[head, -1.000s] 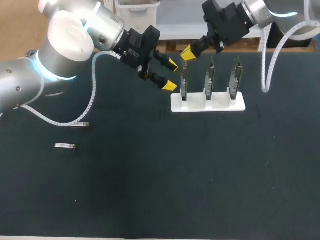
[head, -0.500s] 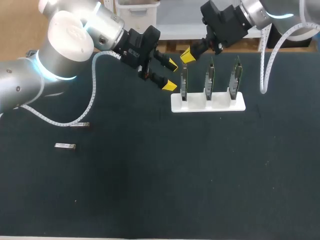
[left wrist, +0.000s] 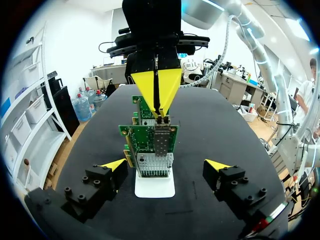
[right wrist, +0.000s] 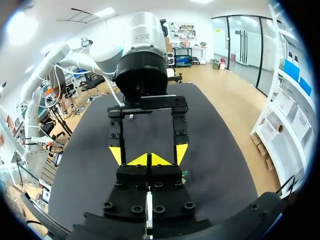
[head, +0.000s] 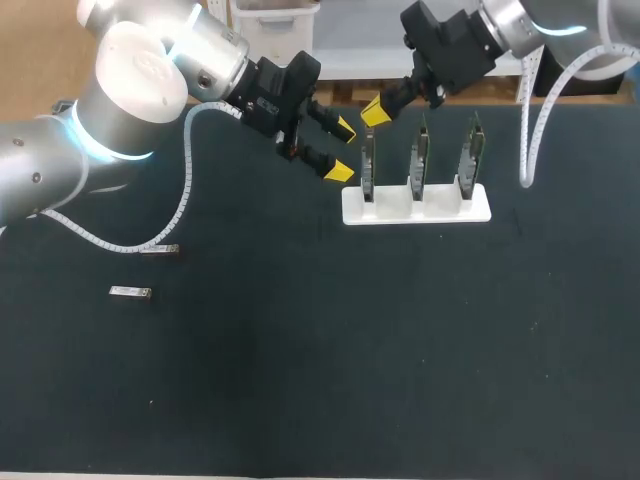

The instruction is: Pick up the optical module with the left hand, and insert it into the network port with the right hand.

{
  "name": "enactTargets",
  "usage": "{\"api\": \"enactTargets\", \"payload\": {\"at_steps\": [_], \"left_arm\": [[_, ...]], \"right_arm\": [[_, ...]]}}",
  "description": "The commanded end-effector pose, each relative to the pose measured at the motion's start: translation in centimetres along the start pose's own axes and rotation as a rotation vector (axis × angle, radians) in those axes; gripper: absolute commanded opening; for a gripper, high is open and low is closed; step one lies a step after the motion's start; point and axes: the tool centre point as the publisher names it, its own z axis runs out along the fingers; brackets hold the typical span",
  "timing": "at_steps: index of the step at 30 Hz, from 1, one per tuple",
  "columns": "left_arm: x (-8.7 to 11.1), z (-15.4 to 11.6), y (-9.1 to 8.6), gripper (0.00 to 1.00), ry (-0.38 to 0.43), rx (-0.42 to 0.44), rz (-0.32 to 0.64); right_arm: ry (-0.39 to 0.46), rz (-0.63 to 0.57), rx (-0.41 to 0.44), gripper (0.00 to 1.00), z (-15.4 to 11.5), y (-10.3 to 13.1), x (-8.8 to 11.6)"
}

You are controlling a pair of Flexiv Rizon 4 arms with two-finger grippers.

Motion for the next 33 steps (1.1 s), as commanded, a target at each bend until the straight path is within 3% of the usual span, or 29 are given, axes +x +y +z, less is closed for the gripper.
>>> {"api": "enactTargets", "payload": {"at_steps": [1, 8, 14, 22, 33], "left_arm": [[0.0, 0.0, 0.2, 1.00, 0.003, 0.005, -0.001], [0.0, 0.0, 0.2, 1.00, 0.003, 0.005, -0.001], [0.0, 0.0, 0.2, 1.00, 0.003, 0.005, -0.001], [0.0, 0.0, 0.2, 1.00, 0.003, 0.005, -0.001], [0.0, 0.0, 0.2, 1.00, 0.003, 0.005, -0.001]], "right_arm": [[-0.042, -0.011, -0.020, 0.00, -0.6, 0.1, 0.3], [-0.158, -0.018, -0.027, 0.00, -3.1, 0.4, -0.8], [-0.203, -0.036, -0.039, 0.00, -5.7, 0.1, 0.6], [-0.204, -0.062, 0.004, 0.00, -8.6, -0.2, 2.4], [-0.154, -0.074, -0.023, 0.00, -9.7, -0.1, 4.5]]}}
